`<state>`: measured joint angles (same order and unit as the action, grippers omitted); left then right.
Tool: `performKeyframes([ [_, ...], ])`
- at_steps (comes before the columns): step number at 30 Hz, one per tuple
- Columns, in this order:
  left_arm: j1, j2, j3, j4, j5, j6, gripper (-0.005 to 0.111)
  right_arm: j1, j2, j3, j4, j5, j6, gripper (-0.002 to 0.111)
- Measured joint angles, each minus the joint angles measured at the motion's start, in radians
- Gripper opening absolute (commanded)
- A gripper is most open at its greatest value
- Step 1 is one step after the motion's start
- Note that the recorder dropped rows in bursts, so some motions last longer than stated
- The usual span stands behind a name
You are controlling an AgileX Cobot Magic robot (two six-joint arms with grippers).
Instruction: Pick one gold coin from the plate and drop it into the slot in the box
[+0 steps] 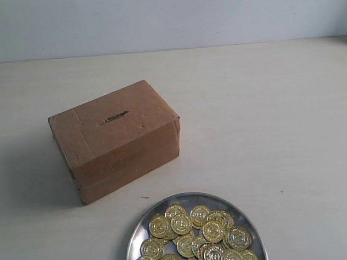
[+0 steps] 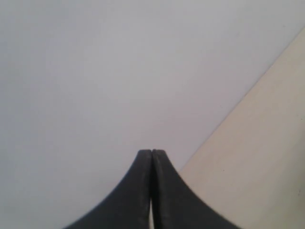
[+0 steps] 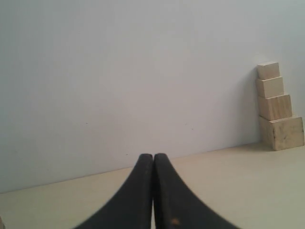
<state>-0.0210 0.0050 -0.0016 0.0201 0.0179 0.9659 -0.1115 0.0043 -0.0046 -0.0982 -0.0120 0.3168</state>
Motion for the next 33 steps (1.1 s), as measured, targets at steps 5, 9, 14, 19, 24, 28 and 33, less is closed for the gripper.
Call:
performKeyframes([
  [5,0.000,0.000,0.000,0.008,0.010,0.000,0.000,0.000,0.000,0.000,0.000,0.020,0.000,0.000],
  [9,0.000,0.000,0.000,0.015,0.037,0.000,0.000,0.000,0.000,0.000,0.000,0.029,0.000,0.000],
  [14,0.000,0.000,0.002,0.018,0.052,0.000,0.000,0.000,0.000,0.000,0.000,0.033,0.000,0.000],
  [19,0.000,0.000,0.002,0.018,0.057,0.000,0.000,0.000,0.000,0.000,0.000,0.040,0.000,0.000],
  [24,0.000,0.000,0.002,0.021,0.111,0.000,0.000,0.000,0.000,0.000,0.000,0.118,0.000,0.000],
  [28,0.000,0.000,0.002,0.014,0.146,-0.105,0.000,0.000,0.000,0.000,0.000,0.136,-0.019,0.000],
  [33,0.000,0.000,0.002,-0.080,0.218,-0.402,0.000,0.000,0.000,0.000,0.000,0.226,-0.114,0.000],
])
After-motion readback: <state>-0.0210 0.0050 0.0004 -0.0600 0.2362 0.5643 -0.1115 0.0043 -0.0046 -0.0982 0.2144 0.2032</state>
